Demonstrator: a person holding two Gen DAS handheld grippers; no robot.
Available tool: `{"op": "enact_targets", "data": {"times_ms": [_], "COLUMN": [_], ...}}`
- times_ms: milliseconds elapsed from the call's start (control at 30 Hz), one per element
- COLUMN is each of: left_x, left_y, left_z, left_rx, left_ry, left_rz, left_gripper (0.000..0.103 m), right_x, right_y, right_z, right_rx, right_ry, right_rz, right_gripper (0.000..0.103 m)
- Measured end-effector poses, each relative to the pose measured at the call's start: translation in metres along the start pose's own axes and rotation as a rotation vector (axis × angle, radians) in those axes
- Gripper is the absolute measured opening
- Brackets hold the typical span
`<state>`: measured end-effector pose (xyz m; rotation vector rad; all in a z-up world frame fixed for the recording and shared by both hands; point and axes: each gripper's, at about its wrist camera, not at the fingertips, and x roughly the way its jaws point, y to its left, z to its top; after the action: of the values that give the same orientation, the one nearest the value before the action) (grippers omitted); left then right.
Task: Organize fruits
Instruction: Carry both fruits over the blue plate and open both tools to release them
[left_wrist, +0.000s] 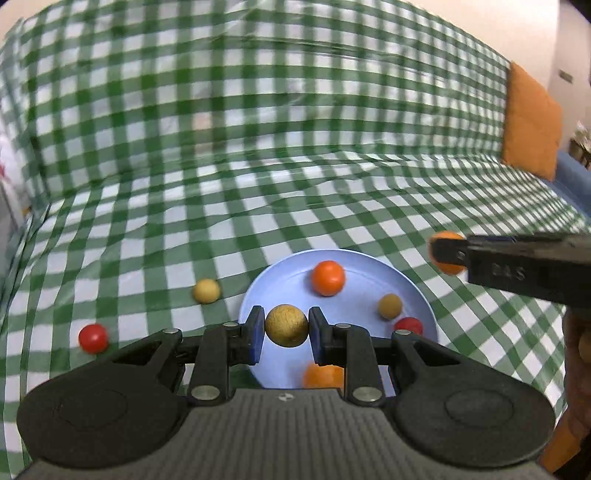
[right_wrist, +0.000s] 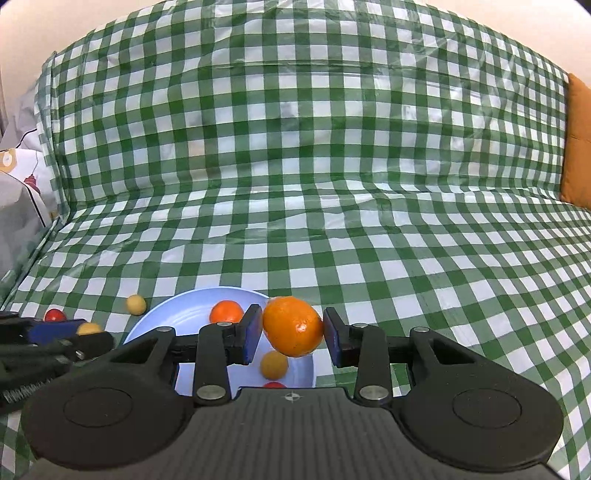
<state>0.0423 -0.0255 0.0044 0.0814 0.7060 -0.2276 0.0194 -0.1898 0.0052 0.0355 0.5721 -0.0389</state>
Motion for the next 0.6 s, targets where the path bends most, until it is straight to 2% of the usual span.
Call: {"op": "enact_targets", "data": {"times_ms": [200,600], "left_x": [0.004,0.005], "left_y": [-0.016,-0.018], "left_z": [-0.003,0.000], "left_rx": [0.068,0.061], "left_ry": [-0.020,-0.021], "left_rz": [0.010,0.015], "left_gripper": [0.028,0.028], "right_x": [0.000,-0.001], "right_y": [-0.001,0.007], "right_z": [0.001,0.003], "right_rx": [-0.008,-0.045], "right_ry": [-0.002,-0.005], "right_rz": [0.014,0.030], "right_gripper": [0.038,0.038]}}
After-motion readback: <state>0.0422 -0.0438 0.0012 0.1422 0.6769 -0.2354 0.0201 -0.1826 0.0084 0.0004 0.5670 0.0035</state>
